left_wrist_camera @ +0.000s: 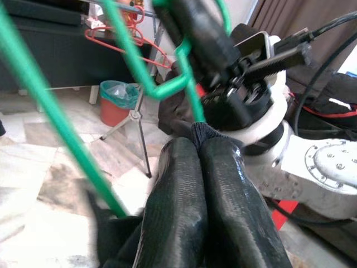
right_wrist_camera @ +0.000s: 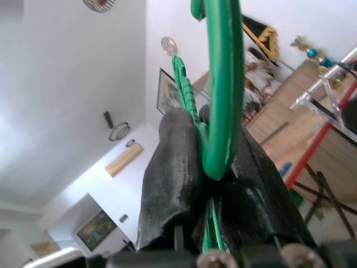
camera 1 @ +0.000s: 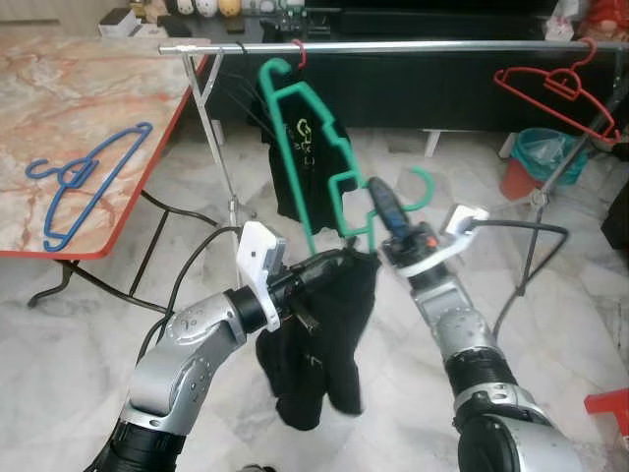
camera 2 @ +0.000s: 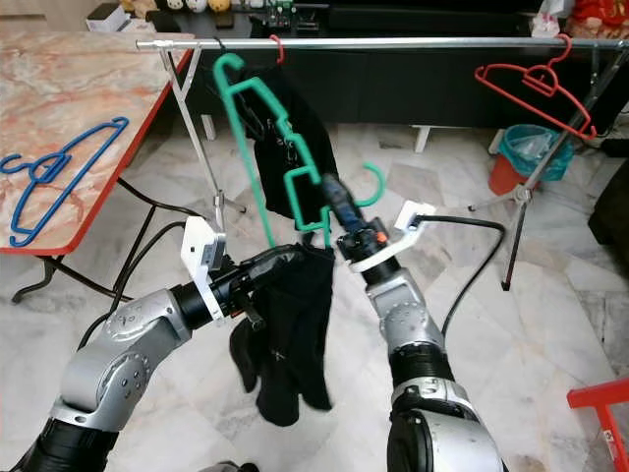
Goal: Hang hanger
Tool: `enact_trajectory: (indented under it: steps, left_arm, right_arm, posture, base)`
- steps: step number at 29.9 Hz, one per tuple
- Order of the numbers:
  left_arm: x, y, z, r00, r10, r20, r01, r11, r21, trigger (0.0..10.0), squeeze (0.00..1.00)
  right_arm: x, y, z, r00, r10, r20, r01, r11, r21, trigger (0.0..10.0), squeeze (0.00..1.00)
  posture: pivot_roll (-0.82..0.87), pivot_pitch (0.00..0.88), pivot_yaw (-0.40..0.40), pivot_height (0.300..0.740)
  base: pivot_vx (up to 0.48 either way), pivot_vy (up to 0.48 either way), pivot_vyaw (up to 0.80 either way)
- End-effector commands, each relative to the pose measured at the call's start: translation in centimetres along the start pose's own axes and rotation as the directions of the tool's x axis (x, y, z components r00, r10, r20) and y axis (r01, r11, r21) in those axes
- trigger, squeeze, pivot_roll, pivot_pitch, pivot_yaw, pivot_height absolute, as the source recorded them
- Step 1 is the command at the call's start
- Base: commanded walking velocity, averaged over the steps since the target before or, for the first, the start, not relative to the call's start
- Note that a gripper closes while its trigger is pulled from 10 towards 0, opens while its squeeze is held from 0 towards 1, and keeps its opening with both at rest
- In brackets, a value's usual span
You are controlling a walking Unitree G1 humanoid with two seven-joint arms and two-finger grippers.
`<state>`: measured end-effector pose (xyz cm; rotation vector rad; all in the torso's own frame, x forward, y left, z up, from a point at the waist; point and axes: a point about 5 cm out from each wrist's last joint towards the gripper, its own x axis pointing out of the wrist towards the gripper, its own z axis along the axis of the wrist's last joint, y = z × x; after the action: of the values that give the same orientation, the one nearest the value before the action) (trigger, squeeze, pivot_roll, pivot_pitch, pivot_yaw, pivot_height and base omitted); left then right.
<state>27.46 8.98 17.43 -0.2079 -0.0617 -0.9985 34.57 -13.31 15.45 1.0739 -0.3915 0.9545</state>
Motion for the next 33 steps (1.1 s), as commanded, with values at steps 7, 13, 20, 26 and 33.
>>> enact_trajectory:
  steps: [7, 13, 20, 26, 33]
  left_arm:
    - [-0.3, -0.3, 1.2, 0.998, -0.030, 0.055, 0.032, 0.999, -0.033, 10.0, 0.00]
    - [-0.7, -0.5, 0.2, 0.999, -0.053, -0.009, 0.053, 0.998, -0.030, 10.0, 0.00]
    - [-1.5, -0.2, -1.1, 0.997, -0.027, -0.077, 0.025, 0.999, -0.030, 10.0, 0.00]
    - [-1.9, 0.6, -1.6, 0.993, 0.035, -0.117, -0.034, 0.999, 0.008, 10.0, 0.00]
    - [-3.8, 3.6, -3.9, 0.941, 0.266, -0.207, -0.251, 0.963, 0.097, 10.0, 0.00]
  right_arm:
    - [-0.2, 0.9, 2.6, 0.970, 0.094, 0.226, -0.111, 0.992, 0.064, 10.0, 0.00]
    - [0.2, 0.8, 4.2, 0.941, 0.072, 0.331, -0.093, 0.995, 0.048, 10.0, 0.00]
    - [1.7, 0.9, 9.2, 0.884, 0.010, 0.467, 0.059, 0.989, -0.133, 10.0, 0.00]
    - [2.5, 0.9, 9.9, 0.925, -0.061, 0.375, 0.187, 0.932, -0.310, 10.0, 0.00]
    - [-0.5, -2.3, 7.8, 0.860, -0.455, 0.230, 0.503, 0.683, -0.530, 10.0, 0.00]
  posture:
    - [0.07, 0.082, -0.008, 0.740]
    - [0.07, 0.077, -0.004, 0.740]
    - [0.07, 0.093, -0.005, 0.740]
    - [0.07, 0.097, -0.007, 0.740]
    - [0.06, 0.099, -0.013, 0.740]
  base:
    - [0.000, 0.000, 0.00]
    - [0.000, 0.000, 0.00]
    - [0.000, 0.000, 0.00]
    - [0.000, 0.000, 0.00]
    - [0.000, 0.000, 0.00]
